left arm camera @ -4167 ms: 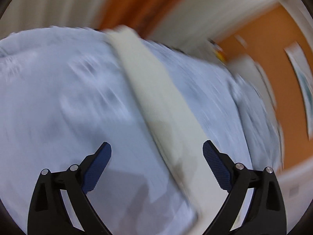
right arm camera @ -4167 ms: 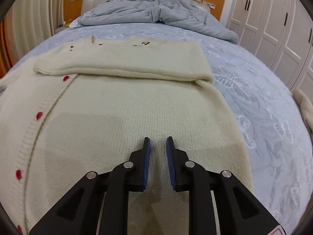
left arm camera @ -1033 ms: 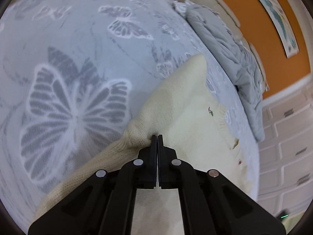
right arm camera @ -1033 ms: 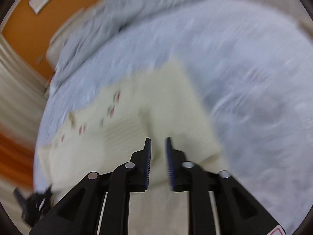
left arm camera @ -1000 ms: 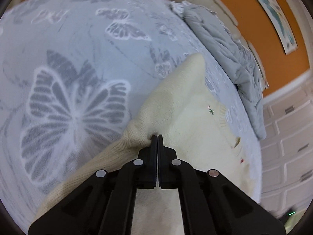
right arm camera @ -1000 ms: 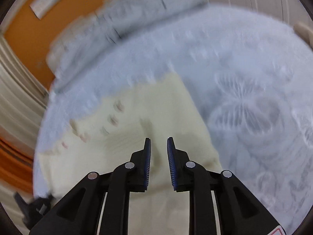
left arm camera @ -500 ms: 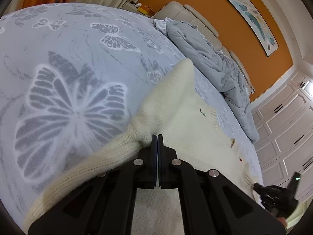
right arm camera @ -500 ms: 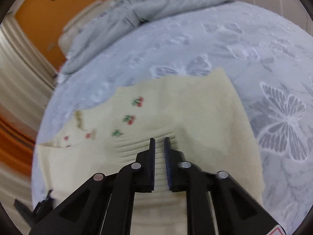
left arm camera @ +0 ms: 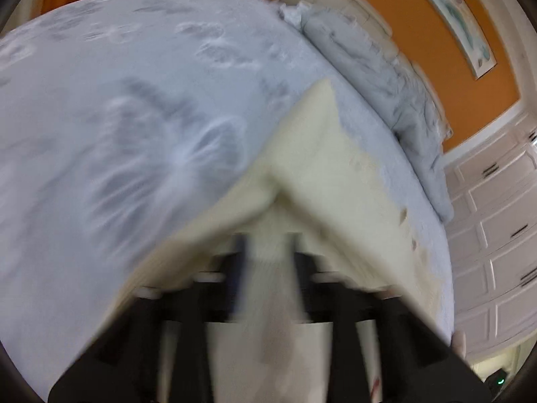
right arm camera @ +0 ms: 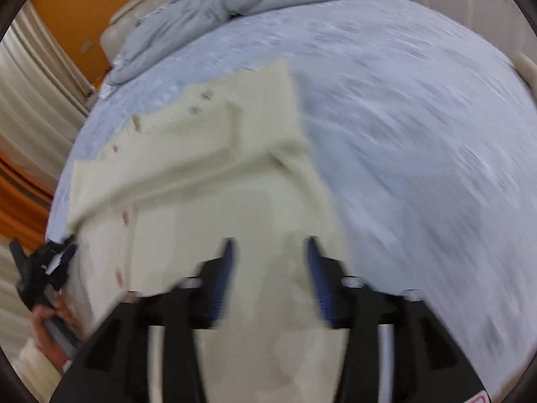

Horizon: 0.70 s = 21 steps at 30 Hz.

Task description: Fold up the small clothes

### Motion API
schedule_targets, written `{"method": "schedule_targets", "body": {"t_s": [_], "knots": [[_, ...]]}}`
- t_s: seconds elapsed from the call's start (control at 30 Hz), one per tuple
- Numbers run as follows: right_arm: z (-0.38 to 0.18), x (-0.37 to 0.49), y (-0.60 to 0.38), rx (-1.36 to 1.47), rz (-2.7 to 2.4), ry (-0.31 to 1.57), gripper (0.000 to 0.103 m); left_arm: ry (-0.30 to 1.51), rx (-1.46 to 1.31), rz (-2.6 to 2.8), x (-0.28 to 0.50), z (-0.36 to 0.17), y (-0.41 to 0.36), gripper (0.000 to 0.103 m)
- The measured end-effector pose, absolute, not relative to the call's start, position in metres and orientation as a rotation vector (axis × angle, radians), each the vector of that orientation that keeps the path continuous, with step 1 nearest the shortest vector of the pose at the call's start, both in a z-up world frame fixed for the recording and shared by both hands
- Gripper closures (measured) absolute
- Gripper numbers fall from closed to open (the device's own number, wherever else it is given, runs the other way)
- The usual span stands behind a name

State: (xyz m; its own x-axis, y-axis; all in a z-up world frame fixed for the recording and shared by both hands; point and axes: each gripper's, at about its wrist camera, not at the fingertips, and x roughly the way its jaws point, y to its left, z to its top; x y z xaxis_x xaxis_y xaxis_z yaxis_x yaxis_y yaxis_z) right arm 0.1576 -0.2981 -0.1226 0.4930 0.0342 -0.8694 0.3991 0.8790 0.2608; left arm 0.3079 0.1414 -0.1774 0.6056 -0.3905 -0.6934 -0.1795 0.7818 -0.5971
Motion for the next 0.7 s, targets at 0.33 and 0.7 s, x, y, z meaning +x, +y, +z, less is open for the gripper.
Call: {"method": "schedule_targets", "body": {"t_s": [0.33,0.7], "knots": [[-0.151,0.021,-0.292,0.548,-0.189,1.290,0.029,1.188,-0.629,-0.044,0.132,-0.174,0.202,0.011],[-0.174,0.031,-0.255,0.587,-0.108,1.227,0.064,1.229,-0.569,-0.109,0.138,-0.173,0.167,0.016]]}}
